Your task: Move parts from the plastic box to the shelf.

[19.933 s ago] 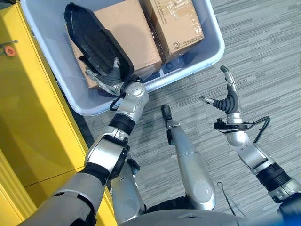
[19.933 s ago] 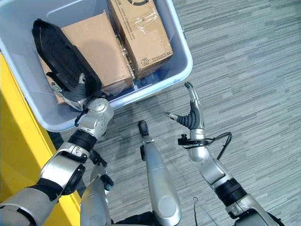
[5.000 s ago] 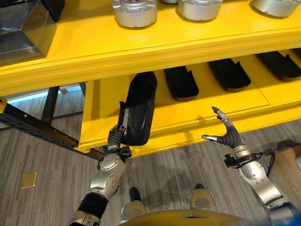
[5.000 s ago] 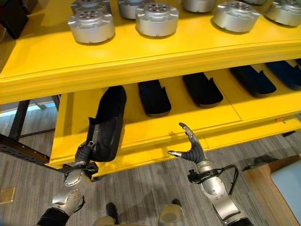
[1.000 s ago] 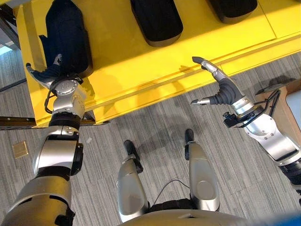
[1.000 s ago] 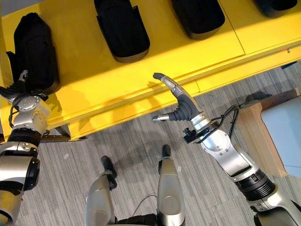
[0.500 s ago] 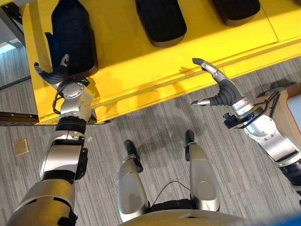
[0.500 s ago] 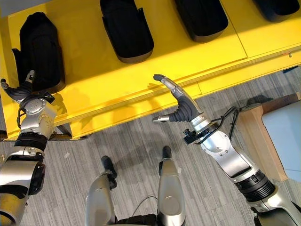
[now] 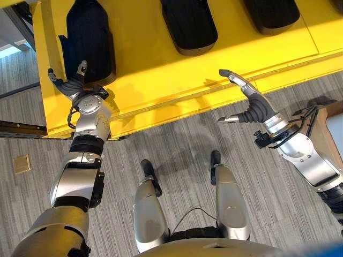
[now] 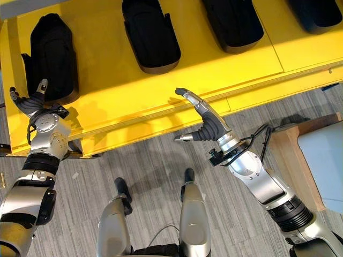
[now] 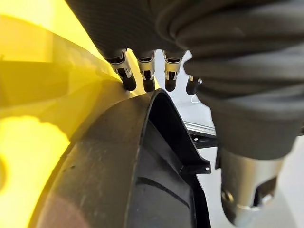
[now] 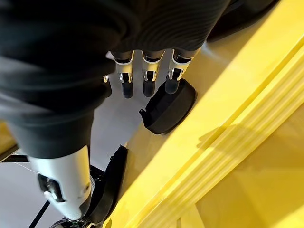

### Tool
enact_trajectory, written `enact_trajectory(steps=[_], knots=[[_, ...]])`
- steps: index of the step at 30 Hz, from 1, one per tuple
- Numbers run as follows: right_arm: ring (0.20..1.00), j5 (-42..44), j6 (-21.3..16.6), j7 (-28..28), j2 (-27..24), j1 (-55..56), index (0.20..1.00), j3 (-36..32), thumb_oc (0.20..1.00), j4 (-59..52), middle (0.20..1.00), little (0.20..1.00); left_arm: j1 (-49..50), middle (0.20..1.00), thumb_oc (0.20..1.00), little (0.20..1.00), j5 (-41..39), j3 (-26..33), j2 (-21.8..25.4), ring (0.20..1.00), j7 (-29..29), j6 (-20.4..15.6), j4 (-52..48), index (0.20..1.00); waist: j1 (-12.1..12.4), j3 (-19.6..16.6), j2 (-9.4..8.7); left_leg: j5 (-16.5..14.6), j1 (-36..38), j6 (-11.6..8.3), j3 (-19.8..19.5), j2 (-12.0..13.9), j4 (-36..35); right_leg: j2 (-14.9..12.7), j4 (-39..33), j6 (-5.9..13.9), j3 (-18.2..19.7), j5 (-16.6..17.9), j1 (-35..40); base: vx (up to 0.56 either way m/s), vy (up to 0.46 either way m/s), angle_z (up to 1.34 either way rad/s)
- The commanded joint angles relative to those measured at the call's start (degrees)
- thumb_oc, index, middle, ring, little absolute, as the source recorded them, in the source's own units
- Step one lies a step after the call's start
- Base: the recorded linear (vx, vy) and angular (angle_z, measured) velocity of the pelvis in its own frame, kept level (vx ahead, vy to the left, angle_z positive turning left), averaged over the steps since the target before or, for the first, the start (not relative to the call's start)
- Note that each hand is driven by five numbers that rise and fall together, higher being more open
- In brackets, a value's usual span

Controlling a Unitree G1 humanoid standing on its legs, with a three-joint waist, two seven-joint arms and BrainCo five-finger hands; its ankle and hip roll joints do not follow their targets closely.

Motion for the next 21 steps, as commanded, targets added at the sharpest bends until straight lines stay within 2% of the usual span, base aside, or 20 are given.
enact_trajectory(steps=[1,21], knots=[[1.0,-0.25,-3.83,-1.49,3.99,-0.47,1.0,-1.95,1.0,-2.12,1.0,1.0,3.33,1.0,1.0,1.0,0.35,-1.39,-1.95,1.0,-3.36,0.57,-0.84,1.0,-0.68,-1.67,-2.31,-2.86,-1.02,2.3,-0.24,-1.56,0.27,2.04,4.49,-2.34,-0.41,-8.03,2.7,0.0,0.0,0.0],[1.0,-0.59,-4.65,-1.5,4.34,-0.52,1.0,-2.02,1.0,-1.05,1.0,1.0,4.71,1.0,1.0,1.0,4.32,-4.89,-4.04,1.0,-8.08,0.78,-2.48,1.0,-0.47,-1.68,-2.48,-2.9,-1.25,2.47,0.03,-1.45,0.46,2.19,4.14,-2.39,-0.61,-7.79,2.91,0.0,0.0,0.0]])
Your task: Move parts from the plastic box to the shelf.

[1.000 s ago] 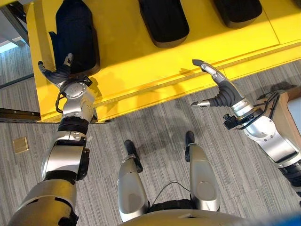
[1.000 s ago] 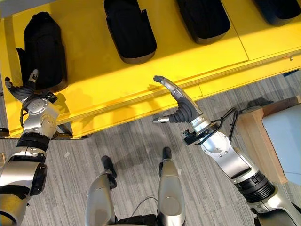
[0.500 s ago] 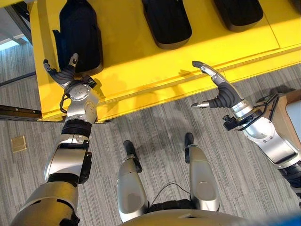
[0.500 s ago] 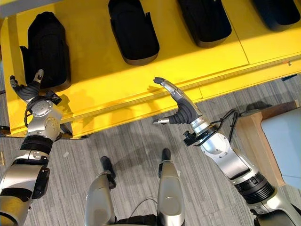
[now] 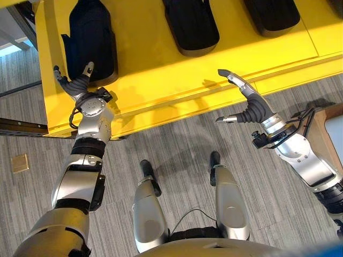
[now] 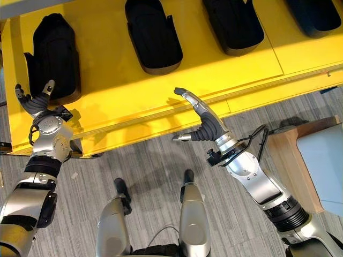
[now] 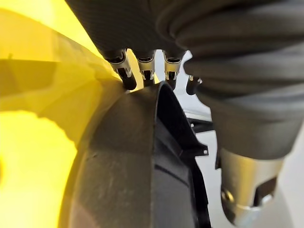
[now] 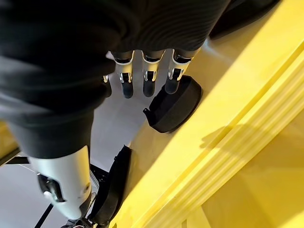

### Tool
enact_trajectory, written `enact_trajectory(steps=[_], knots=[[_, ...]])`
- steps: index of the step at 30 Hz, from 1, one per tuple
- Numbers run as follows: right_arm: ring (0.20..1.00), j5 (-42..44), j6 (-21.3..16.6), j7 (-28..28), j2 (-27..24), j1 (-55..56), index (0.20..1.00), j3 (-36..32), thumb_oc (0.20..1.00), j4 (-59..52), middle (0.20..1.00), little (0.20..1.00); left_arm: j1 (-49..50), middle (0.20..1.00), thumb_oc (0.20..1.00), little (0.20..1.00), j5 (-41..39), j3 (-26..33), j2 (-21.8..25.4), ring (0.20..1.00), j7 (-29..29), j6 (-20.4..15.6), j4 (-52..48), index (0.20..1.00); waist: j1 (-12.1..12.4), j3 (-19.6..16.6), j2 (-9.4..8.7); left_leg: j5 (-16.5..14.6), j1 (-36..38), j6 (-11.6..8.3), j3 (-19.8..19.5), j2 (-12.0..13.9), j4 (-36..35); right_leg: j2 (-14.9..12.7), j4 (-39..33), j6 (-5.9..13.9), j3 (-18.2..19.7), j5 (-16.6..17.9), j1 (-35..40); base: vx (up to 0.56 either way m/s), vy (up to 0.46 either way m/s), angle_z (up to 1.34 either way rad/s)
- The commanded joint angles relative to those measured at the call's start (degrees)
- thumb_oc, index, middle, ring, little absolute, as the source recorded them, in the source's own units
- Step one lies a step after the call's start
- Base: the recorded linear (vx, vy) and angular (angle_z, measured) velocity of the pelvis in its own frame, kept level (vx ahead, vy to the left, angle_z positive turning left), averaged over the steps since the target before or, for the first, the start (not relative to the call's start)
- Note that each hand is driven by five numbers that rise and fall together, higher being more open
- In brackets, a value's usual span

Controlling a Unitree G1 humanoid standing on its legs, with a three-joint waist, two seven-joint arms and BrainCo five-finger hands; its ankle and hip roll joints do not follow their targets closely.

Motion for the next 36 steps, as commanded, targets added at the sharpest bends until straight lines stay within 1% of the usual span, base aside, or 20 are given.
enact_trajectory(steps=[1,7,27,32,33,34,35,36], knots=[[1.0,-0.62,-3.98,-1.44,2.54,-0.51,1.0,-1.99,1.0,-1.61,1.0,1.0,2.76,1.0,1.0,1.0,0.32,-3.63,-3.73,1.0,-3.95,1.0,-0.52,1.0,-0.85,-1.57,-1.94,-2.23,-1.13,2.24,0.22,-1.51,-0.32,2.26,4.5,-2.43,-0.53,-7.85,2.5,0.0,0.0,0.0],[1.0,-0.69,-4.12,-1.32,2.7,-0.2,1.0,-2.23,1.0,-1.67,1.0,1.0,3.41,1.0,1.0,1.0,1.77,-4.81,-4.8,1.0,-5.49,1.49,-1.23,1.0,-0.84,-1.57,-2.01,-2.22,-1.08,2.36,0.25,-1.57,-0.37,2.38,4.38,-2.43,-0.5,-7.77,2.65,0.0,0.0,0.0],[1.0,-1.13,-4.81,-2.05,2.91,0.4,1.0,-2.28,1.0,-1.27,1.0,1.0,5.35,1.0,1.0,1.0,3.54,-7.29,-7.21,1.0,-7.32,2.08,-2.16,1.0,-0.5,-1.44,-2.23,-2.36,-1.29,2.59,0.12,-1.53,-0.09,2.53,4.29,-2.52,-0.76,-7.71,2.74,0.0,0.0,0.0],[1.0,-1.38,-5.04,-2.44,3.1,0.66,1.0,-2.3,1.0,-1.22,1.0,1.0,6.27,1.0,1.0,1.0,4.04,-7.35,-8.16,1.0,-4.96,2.22,-2.61,1.0,-0.3,-1.4,-2.15,-2.39,-1.41,2.68,-0.13,-1.65,-0.02,2.57,4.31,-2.63,-0.85,-7.76,2.7,0.0,0.0,0.0],[1.0,-1.69,-5.07,-2.6,3.33,0.97,1.0,-2.26,1.0,-1.39,1.0,1.0,6.52,1.0,1.0,1.0,4.81,-6.91,-8.67,1.0,-1.28,1.74,-2.61,1.0,-0.25,-1.44,-2.19,-2.38,-1.47,2.67,-0.22,-1.73,-0.01,2.63,4.24,-2.69,-0.86,-7.79,2.76,0.0,0.0,0.0],[1.0,-1.78,-5.06,-2.58,3.37,1.01,1.0,-2.24,1.0,-1.39,1.0,1.0,6.56,1.0,1.0,1.0,5.04,-6.76,-8.74,1.0,0.04,1.58,-2.57,1.0,-0.24,-1.45,-2.21,-2.38,-1.49,2.65,-0.24,-1.74,0.02,2.65,4.23,-2.71,-0.86,-7.81,2.78,0.0,0.0,0.0],[1.0,-2.02,-5.14,-2.66,3.42,1.03,1.0,-2.09,1.0,-1.29,1.0,1.0,6.61,1.0,1.0,1.0,5.65,-6.07,-8.65,1.0,3.64,0.99,-2.38,1.0,-0.2,-1.47,-2.27,-2.42,-1.54,2.62,-0.29,-1.73,0.18,2.64,4.34,-2.76,-0.87,-7.88,2.79,0.0,0.0,0.0],[1.0,-2.13,-5.13,-2.73,3.44,1.01,1.0,-1.99,1.0,-1.28,1.0,1.0,6.59,1.0,1.0,1.0,6.2,-5.73,-8.51,1.0,5.71,0.08,-2.27,1.0,-0.19,-1.47,-2.3,-2.44,-1.57,2.61,-0.3,-1.74,0.24,2.64,4.39,-2.78,-0.86,-7.92,2.79,0.0,0.0,0.0]])
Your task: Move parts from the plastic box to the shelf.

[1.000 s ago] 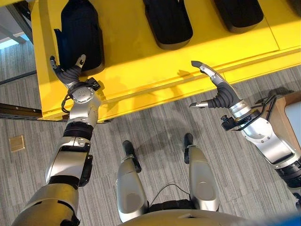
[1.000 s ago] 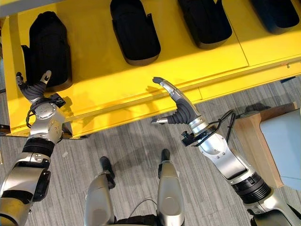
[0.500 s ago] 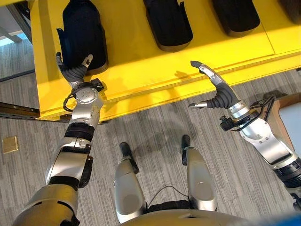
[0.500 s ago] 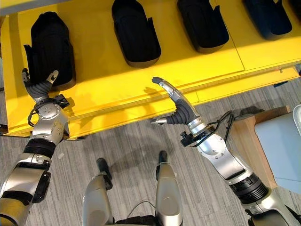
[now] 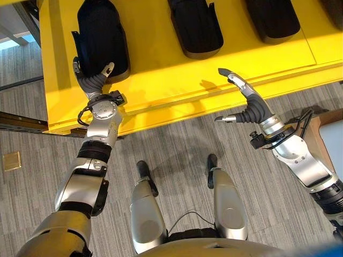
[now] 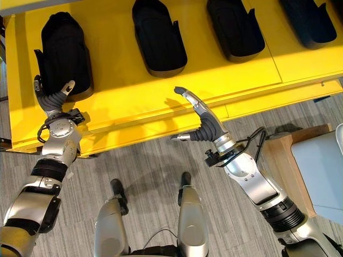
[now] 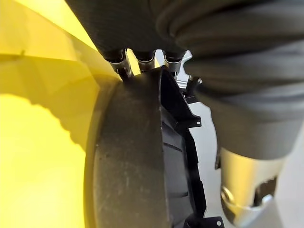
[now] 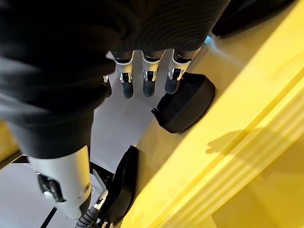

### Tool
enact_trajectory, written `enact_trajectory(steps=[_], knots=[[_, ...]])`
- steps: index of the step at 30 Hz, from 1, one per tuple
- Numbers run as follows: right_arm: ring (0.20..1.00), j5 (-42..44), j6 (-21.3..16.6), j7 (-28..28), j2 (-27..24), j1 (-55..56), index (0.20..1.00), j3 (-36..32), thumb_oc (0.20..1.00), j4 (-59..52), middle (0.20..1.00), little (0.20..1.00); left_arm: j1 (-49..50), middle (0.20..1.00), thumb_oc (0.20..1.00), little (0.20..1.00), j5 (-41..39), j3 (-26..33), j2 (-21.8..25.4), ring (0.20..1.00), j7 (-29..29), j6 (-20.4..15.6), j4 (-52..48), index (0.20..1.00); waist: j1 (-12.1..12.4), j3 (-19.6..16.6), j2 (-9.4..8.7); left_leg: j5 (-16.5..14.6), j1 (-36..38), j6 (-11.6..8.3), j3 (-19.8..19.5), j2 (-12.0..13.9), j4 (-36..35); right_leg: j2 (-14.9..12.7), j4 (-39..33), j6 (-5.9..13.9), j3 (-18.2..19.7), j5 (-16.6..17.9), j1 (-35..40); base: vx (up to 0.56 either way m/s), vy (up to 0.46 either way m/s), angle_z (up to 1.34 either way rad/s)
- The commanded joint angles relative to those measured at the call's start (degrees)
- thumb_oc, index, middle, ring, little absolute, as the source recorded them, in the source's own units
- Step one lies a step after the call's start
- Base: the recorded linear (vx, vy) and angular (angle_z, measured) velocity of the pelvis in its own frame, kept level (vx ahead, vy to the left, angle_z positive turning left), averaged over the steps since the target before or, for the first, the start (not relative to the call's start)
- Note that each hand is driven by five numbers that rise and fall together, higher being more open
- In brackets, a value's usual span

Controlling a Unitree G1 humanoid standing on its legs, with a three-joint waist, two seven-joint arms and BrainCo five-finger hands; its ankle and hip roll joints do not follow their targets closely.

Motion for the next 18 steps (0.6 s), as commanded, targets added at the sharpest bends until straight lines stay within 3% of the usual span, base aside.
enact_trajectory(steps=[1,12,14,18], knots=[[1.0,-1.98,-3.84,-1.58,1.8,0.12,1.0,-1.5,1.0,-1.7,1.0,1.0,4.32,1.0,1.0,1.0,1.48,-0.81,-5.18,1.0,10.75,-0.84,2.95,1.0,-1.46,-0.55,-0.68,-1.78,-1.08,2.32,-0.28,-1.74,-0.82,2.72,5.34,-3.11,-0.87,-8.57,2.39,0.0,0.0,0.0],[1.0,-1.56,-4.05,-2.69,2.17,0.21,1.0,0.21,1.0,-1.69,1.0,1.0,-1.54,1.0,1.0,1.0,5.38,4.66,1.28,1.0,22.27,-2.74,6.29,1.0,-1.73,-1.29,-1.59,-1.84,-1.38,1.88,-0.08,-1.28,-0.6,2.85,5.37,-3.41,-0.73,-8.72,2.31,0.0,-0.006,0.0],[1.0,-1.44,-4.14,-2.95,1.96,0.97,1.0,0.12,1.0,-2.27,1.0,1.0,-2.26,1.0,1.0,1.0,7.08,6.26,3.52,1.0,25.0,-5.84,6.49,1.0,-1.77,-1.59,-1.56,-1.92,-1.25,1.86,0.0,-1.31,-0.72,2.84,5.16,-3.51,-0.59,-8.79,2.51,0.0,0.0,0.0],[1.0,-1.81,-4.6,-3.49,2.04,2.09,1.0,0.05,1.0,-2.55,1.0,1.0,-2.0,1.0,1.0,1.0,10.75,7.84,5.08,1.0,29.0,-8.54,5.1,1.0,-1.56,-1.87,-1.44,-2.02,-1.1,1.89,-0.06,-1.32,-0.81,2.78,5.03,-3.62,-0.54,-8.89,2.73,0.0,0.0,0.0]])
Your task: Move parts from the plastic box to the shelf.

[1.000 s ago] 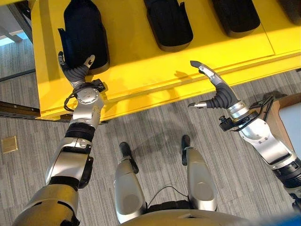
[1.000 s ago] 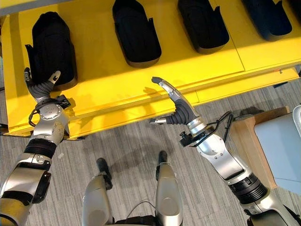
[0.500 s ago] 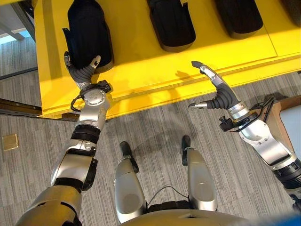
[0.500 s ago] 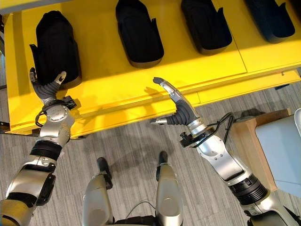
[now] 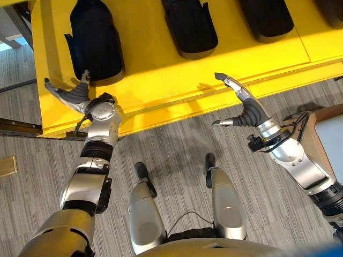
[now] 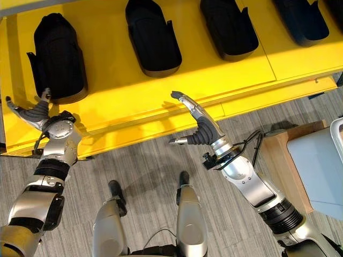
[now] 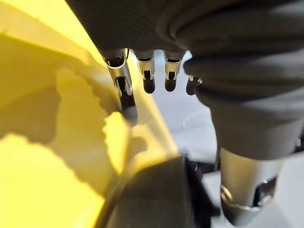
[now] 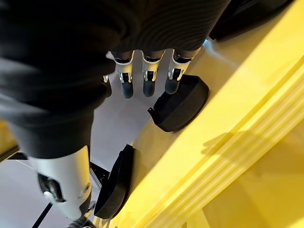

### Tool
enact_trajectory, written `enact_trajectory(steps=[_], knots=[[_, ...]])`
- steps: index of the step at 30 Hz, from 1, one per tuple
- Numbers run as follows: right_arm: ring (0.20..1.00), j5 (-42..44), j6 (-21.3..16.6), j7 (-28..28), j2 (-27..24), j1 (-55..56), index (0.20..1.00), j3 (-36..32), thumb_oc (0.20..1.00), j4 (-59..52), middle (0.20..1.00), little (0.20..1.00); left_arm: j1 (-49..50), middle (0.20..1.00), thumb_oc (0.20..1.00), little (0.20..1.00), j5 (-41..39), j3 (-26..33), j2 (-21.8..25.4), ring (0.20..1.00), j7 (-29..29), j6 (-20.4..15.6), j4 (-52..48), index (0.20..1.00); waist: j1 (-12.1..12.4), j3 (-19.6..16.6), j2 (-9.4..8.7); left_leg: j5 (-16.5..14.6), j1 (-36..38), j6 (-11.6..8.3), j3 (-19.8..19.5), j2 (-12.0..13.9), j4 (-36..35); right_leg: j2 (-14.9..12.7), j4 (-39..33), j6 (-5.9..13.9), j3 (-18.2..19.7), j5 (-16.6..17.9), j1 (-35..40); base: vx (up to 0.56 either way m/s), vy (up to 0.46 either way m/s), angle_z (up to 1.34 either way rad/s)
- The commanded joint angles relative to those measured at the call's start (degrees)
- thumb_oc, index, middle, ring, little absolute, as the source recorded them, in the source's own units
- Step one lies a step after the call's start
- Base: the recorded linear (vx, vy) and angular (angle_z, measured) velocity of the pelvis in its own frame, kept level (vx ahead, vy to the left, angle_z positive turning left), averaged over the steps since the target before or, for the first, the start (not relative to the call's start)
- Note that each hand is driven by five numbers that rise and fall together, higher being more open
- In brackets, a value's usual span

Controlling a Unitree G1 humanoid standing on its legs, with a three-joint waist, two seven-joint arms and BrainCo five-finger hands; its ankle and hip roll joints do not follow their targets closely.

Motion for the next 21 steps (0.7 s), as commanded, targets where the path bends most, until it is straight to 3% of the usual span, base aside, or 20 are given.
enact_trajectory(steps=[1,5,9,12,15,17,18,20,21], knots=[[1.0,-0.07,-4.18,-2.26,2.06,1.62,1.0,-1.9,1.0,-2.58,1.0,1.0,-0.54,1.0,1.0,1.0,7.8,1.4,4.74,1.0,5.57,-6.1,-0.42,1.0,-0.02,-1.74,-1.03,-2.21,-0.9,2.2,0.0,-1.4,-0.93,2.74,4.87,-3.64,-0.44,-8.95,2.79,0.0,0.0,0.0],[1.0,-0.7,-4.61,-2.65,1.92,3.32,1.0,-1.94,1.0,-2.7,1.0,1.0,1.36,1.0,1.0,1.0,13.07,3.41,6.58,1.0,6.74,-8.79,-4.02,1.0,0.37,-2.5,-0.35,-2.22,-0.04,2.3,-0.11,-1.64,-1.68,2.6,4.49,-3.76,-0.35,-9.25,3.68,0.0,0.0,0.0],[1.0,-1.61,-5.42,-3.22,2.32,5.09,1.0,-2.24,1.0,-2.8,1.0,1.0,3.83,1.0,1.0,1.0,15.46,4.01,5.26,1.0,3.98,-10.58,-8.74,1.0,0.89,-3.04,0.11,-2.01,0.66,2.42,-0.48,-1.89,-2.61,2.54,3.89,-3.69,-0.48,-9.26,4.45,0.01,-0.022,0.0],[1.0,-2.6,-5.96,-4.19,2.91,7.32,1.0,-2.89,1.0,-2.79,1.0,1.0,9.68,1.0,1.0,1.0,16.96,3.42,1.84,1.0,-2.32,-12.58,-17.55,1.0,1.74,-3.93,0.86,-1.6,2.21,2.47,-0.84,-2.18,-4.13,2.27,2.25,-3.55,-1.4,-9.14,6.65,0.03,-0.049,0.01],[1.0,-2.04,-6.36,-5.63,3.46,9.48,1.0,-4.29,1.0,-2.79,1.0,1.0,15.63,1.0,1.0,1.0,15.5,1.93,0.05,1.0,-7.28,-10.86,-26.67,1.0,2.54,-4.66,1.78,-0.99,3.41,2.39,-1.44,-2.18,-5.5,2.22,1.03,-3.49,-2.13,-8.98,8.37,0.04,-0.052,0.04],[1.0,-1.58,-6.16,-6.17,4.39,11.05,1.0,-5.56,1.0,-2.54,1.0,1.0,20.23,1.0,1.0,1.0,12.56,1.12,-1.69,1.0,-13.32,-11.36,-31.94,1.0,3.09,-5.35,2.27,-0.54,4.7,2.39,-1.67,-2.22,-6.95,2.15,-0.17,-3.29,-2.81,-8.82,9.82,0.05,-0.056,0.09],[1.0,-1.11,-6.05,-6.22,5.06,12.41,1.0,-6.48,1.0,-2.4,1.0,1.0,23.69,1.0,1.0,1.0,10.13,0.52,-2.77,1.0,-19.17,-11.45,-35.93,1.0,3.53,-6.14,2.76,0.06,5.4,2.44,-1.83,-2.02,-8.07,2.33,-1.23,-3.24,-3.31,-8.34,10.58,0.05,-0.059,0.06],[1.0,-0.77,-6.01,-6.09,5.66,13.63,1.0,-7.25,1.0,-2.55,1.0,1.0,26.27,1.0,1.0,1.0,11.1,-0.18,-3.68,1.0,-21.01,-10.47,-39.2,1.0,3.72,-6.61,2.89,0.36,6.07,2.43,-1.95,-1.98,-8.83,2.35,-1.97,-3.16,-3.66,-8.12,11.24,0.05,-0.049,0.06],[1.0,1.26,-5.95,-5.38,6.2,15.72,1.0,-9.02,1.0,-2.87,1.0,1.0,30.47,1.0,1.0,1.0,10.33,-1.09,-4.34,1.0,-24.83,-10.08,-43.49,1.0,3.92,-7.2,3.01,0.63,7.25,2.4,-2.04,-1.9,-9.81,2.27,-3.05,-3.14,-4.24,-7.96,12.52,0.07,-0.055,0.11]])
